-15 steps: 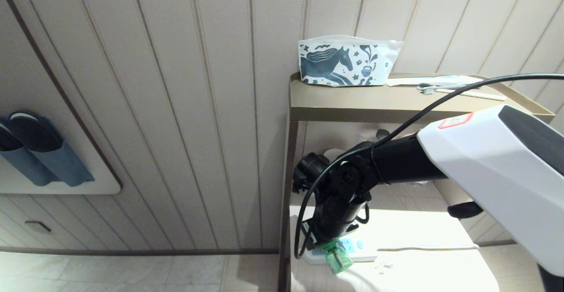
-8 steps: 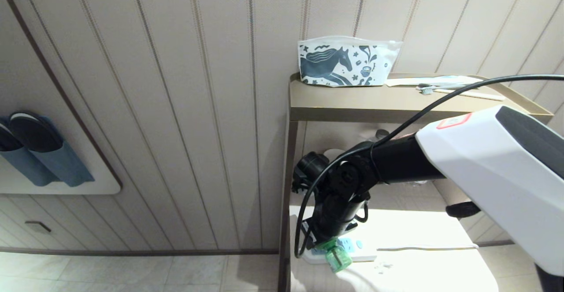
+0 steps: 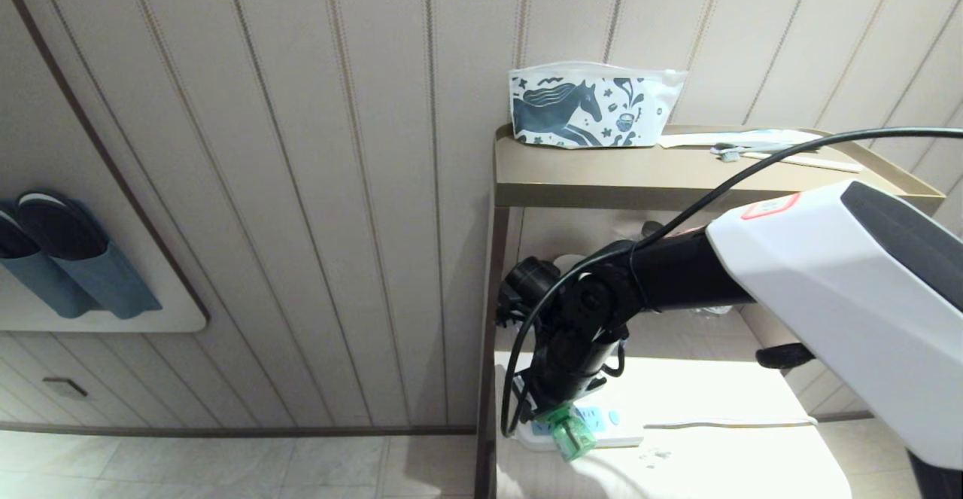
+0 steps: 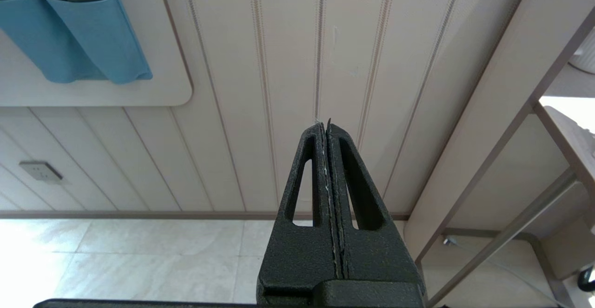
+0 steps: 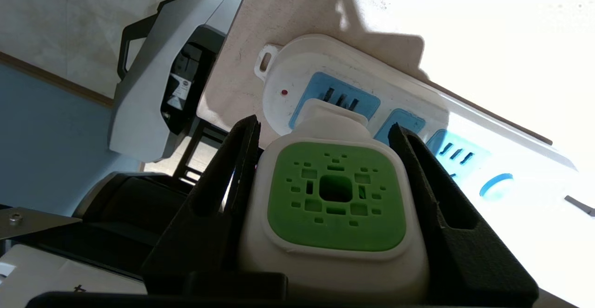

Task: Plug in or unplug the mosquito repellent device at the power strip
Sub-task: Insert the plug into the socket

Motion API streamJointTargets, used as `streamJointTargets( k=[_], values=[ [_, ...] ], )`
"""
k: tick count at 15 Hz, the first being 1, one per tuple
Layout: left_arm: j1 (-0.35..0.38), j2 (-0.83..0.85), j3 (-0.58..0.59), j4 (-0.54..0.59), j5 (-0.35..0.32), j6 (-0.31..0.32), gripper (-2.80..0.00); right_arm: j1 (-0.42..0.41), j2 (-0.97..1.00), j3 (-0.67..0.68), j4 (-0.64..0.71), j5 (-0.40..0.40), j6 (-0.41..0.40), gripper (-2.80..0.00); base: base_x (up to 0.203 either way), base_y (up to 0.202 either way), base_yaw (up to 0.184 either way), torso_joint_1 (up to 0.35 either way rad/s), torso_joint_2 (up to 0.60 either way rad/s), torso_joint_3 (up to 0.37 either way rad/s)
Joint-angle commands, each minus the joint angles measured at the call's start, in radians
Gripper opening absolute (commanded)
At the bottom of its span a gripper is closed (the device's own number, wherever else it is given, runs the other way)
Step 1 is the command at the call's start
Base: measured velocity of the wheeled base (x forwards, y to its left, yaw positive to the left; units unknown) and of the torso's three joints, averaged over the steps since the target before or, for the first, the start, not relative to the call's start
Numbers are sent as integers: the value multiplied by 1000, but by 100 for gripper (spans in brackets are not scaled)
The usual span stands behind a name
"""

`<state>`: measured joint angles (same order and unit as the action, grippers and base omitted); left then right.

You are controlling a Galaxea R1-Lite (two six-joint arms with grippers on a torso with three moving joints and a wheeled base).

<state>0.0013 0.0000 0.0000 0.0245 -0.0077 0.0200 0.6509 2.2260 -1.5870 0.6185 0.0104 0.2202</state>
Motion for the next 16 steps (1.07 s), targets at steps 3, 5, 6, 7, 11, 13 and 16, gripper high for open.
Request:
streamJointTargets(
  k=[3,5,6,7,11,13,16],
  values=[
    [0,2,0,0,0,0,-280,-4,-12,19,6,-1,-1,-280,0,0,0,0,0,0],
    [0,2,0,0,0,0,-280,-5,-15,32,4,-3,-1,-280,0,0,0,0,0,0],
    [0,2,0,0,0,0,-280,-5,-14,32,4,-3,-1,-280,0,0,0,0,0,0],
    [0,2,0,0,0,0,-280,-5,-14,30,4,-3,-1,-280,0,0,0,0,0,0],
    [0,2,0,0,0,0,-280,-5,-20,31,4,-3,-1,-280,0,0,0,0,0,0],
    [0,2,0,0,0,0,-280,-7,-23,33,6,-3,-1,-280,0,0,0,0,0,0],
    [0,2,0,0,0,0,-280,-11,-33,53,4,-4,-1,-280,0,0,0,0,0,0]
  ],
)
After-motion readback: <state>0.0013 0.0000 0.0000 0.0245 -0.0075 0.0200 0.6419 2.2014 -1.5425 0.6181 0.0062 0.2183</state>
